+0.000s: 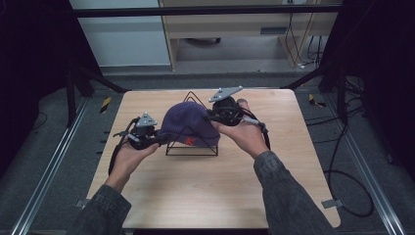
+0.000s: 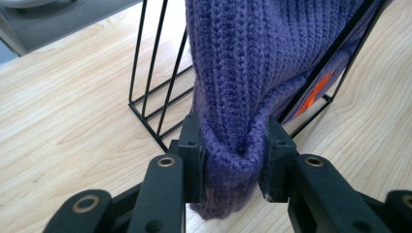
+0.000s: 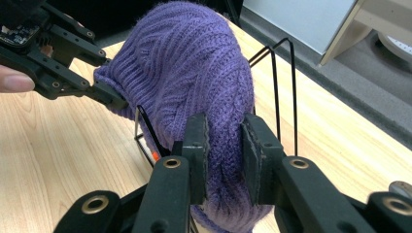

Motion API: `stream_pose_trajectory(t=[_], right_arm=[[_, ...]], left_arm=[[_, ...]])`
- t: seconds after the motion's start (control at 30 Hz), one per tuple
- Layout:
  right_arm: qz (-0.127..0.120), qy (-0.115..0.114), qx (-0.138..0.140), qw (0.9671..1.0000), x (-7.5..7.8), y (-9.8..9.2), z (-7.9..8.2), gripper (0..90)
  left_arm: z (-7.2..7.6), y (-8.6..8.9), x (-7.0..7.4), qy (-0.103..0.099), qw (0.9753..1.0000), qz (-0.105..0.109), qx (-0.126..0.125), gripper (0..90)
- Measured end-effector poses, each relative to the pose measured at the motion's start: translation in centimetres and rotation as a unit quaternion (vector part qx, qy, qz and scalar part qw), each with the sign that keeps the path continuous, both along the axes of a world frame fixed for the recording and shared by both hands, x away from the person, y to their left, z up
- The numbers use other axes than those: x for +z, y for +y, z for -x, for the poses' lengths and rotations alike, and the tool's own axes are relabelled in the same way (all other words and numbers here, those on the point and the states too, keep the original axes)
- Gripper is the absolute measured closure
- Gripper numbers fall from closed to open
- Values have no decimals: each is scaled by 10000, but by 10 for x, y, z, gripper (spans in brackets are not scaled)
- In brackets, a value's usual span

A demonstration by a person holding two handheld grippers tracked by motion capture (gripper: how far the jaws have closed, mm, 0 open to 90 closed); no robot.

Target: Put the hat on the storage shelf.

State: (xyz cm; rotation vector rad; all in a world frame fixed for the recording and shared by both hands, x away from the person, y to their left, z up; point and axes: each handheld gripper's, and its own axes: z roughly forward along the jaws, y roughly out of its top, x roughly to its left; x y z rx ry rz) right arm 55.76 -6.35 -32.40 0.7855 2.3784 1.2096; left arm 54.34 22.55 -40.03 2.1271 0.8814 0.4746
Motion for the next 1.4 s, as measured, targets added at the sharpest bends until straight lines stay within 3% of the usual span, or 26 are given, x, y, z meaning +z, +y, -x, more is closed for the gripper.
stream_pose_trajectory(t=[0.8, 1.4], right_arm=[[37, 164, 79, 9998, -14, 9, 2, 701], [87, 217, 126, 9996, -16, 13, 1, 755]], left_arm=[[-2, 6, -25, 194, 9997, -41, 111, 663], [-7, 10, -41, 469, 9988, -82, 146, 601]])
